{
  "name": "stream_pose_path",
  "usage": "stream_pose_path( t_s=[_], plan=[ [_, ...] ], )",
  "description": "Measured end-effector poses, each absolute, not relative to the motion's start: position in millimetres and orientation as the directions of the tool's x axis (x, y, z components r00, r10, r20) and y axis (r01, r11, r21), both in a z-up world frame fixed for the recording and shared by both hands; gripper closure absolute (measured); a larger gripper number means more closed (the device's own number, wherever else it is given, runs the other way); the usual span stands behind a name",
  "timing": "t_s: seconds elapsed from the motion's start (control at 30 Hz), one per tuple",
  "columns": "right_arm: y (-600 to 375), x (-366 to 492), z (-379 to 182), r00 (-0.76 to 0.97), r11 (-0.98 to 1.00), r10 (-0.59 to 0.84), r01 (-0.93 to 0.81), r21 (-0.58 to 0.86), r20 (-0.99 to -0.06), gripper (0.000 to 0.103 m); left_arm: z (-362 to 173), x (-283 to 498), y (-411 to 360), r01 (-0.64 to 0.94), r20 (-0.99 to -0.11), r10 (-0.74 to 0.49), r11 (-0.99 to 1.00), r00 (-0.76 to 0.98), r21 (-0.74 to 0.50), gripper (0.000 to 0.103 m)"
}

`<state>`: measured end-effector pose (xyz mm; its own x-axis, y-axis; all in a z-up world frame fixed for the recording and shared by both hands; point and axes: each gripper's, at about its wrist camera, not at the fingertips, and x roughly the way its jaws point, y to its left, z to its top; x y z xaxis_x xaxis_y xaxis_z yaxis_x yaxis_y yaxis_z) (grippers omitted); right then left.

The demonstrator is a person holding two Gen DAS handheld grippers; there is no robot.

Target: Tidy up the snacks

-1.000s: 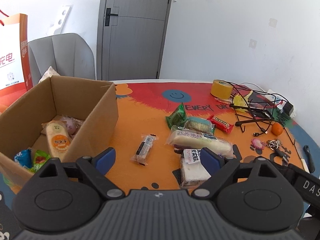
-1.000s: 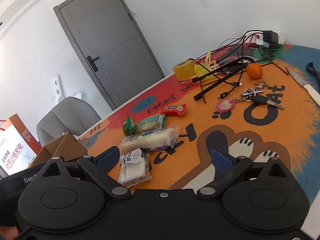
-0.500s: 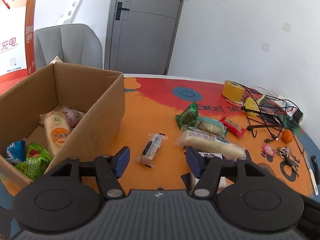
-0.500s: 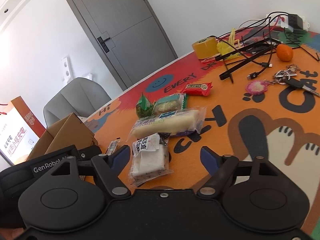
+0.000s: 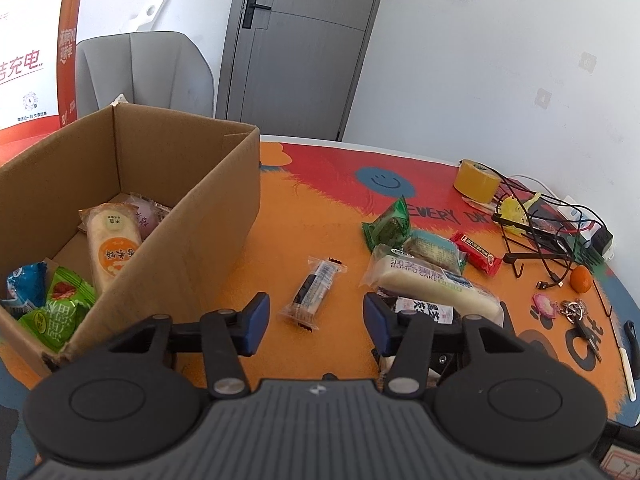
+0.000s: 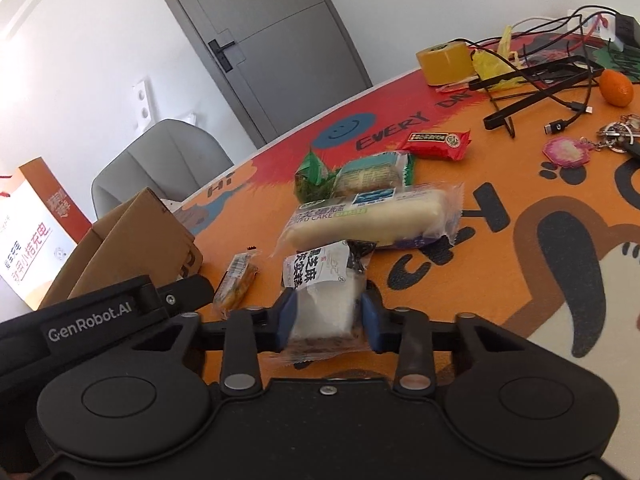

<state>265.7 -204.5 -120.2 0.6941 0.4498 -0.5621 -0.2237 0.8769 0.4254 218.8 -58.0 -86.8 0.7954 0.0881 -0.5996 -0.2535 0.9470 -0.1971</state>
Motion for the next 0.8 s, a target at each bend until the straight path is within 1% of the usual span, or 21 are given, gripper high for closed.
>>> stream_pose_path(
  t_s=[0.03,0.13,0.8],
  plan=[
    [-204.8,264.7,-119.6,0.697,0.876,0.454,-0.232,0.423,-0.556,0.075,-87.5,219.5,-58.1,-0.253,-0.601,0.088,0.947,0.794,-0.196,0.051],
    [-210.1,263.9,-118.5,0.698,0.865,0.469,-0.240,0.440,-0.541,0.080,-89.5,222.4,-59.2,-0.255,-0.606,0.091,0.948,0.790,-0.189,0.051],
    [-266.5,260.1,-116.9,0.756,0.886,0.381,-0.135,0.444,-0.532,0.081,-106.3,258.3,-67.7,-0.290,-0.643,0.160,0.952,0.749,-0.101,0.051]
  ],
)
